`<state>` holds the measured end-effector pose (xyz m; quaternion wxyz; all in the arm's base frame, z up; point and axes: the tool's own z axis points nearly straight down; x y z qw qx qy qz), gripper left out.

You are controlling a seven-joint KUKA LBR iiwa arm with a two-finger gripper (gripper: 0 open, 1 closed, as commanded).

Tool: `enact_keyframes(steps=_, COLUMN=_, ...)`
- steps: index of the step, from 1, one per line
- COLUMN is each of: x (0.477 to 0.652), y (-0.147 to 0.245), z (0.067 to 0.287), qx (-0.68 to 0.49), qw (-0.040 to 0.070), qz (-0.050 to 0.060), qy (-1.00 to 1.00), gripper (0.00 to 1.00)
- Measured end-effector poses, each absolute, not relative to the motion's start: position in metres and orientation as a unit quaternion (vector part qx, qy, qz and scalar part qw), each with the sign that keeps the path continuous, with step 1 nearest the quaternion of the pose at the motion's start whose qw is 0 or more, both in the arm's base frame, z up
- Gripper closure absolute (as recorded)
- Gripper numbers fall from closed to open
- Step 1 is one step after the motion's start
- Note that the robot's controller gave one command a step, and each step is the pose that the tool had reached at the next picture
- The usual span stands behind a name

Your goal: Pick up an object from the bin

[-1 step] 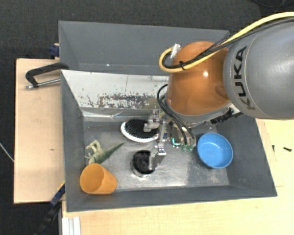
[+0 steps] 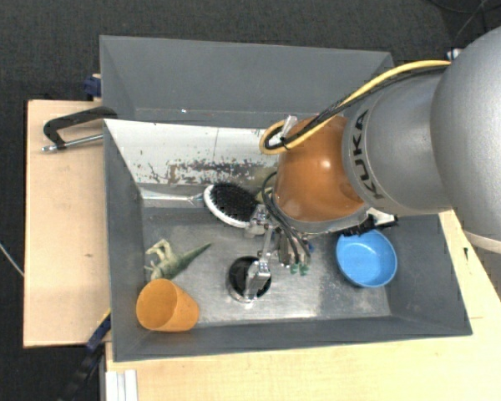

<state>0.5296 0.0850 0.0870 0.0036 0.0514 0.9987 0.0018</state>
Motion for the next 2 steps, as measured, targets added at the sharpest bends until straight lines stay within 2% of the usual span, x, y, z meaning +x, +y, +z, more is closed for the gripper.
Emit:
enact_keyframes(steps=1, x=0.525, y=0.086, z=0.087, qx=0.051, qw=-0.009, qz=0.001, qy=0.999, gripper=1.0)
enact_keyframes(steps=2, x=0.535, y=0.075, z=0.224, qx=0.03, qw=0.007, qz=0.001, qy=1.0, gripper=1.0)
